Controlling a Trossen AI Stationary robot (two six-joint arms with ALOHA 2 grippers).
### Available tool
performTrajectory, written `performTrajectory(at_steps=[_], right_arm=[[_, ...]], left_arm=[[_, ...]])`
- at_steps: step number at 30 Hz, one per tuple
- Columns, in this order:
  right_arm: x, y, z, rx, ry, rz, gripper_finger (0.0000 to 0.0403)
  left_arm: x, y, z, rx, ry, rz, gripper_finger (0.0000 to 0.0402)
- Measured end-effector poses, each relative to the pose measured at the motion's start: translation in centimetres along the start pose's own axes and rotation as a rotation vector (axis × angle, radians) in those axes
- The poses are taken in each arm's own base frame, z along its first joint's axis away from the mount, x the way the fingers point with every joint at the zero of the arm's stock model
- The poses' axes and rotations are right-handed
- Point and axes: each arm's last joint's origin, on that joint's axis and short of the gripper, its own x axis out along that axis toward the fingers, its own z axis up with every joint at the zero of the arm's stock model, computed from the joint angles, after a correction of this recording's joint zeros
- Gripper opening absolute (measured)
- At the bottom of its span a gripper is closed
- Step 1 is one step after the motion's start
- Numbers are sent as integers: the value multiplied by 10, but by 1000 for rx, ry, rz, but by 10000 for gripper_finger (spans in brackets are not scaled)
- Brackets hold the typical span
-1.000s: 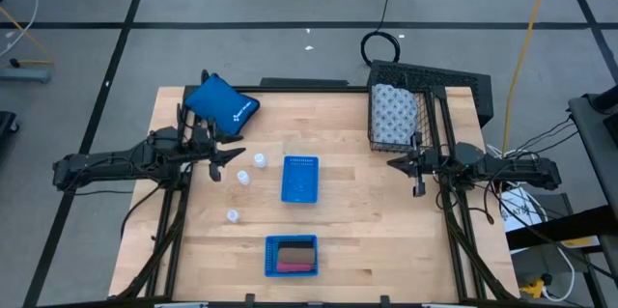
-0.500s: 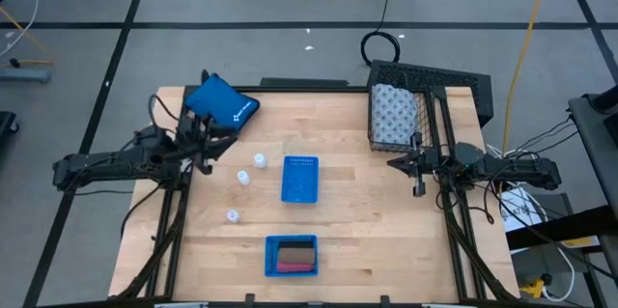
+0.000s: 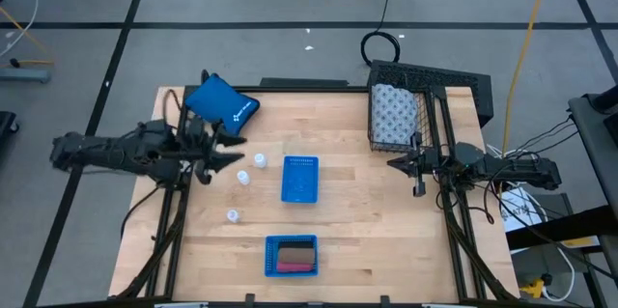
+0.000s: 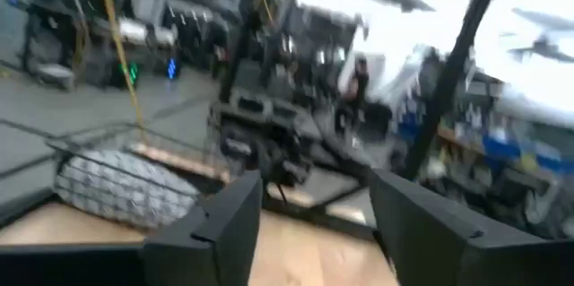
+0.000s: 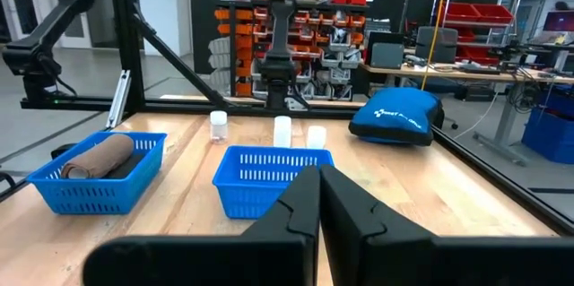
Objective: Pick & place medical supplies in basket/bin
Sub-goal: Put the bottom white pill bottle into the top blue bin
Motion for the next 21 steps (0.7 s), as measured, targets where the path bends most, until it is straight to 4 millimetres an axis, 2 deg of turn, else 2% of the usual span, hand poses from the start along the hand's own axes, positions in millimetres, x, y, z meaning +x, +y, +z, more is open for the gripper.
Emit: performTrajectory(at_steps=[5, 7, 10, 15, 21], right_arm=[[0, 0, 0, 0, 0, 0, 0], [0, 0, 0, 0, 0, 0, 0], [0, 0, 0, 0, 0, 0, 0], [0, 0, 0, 0, 0, 0, 0], [0, 0, 0, 0, 0, 0, 0]], left_arm=[[31, -34, 18, -5, 272, -60, 248], [38, -46, 19, -29, 432, -55, 250], [43, -59, 16, -155, 655, -7, 250], [44, -78, -10, -378, 874, 131, 251], [35, -87, -44, -538, 1065, 458, 251]])
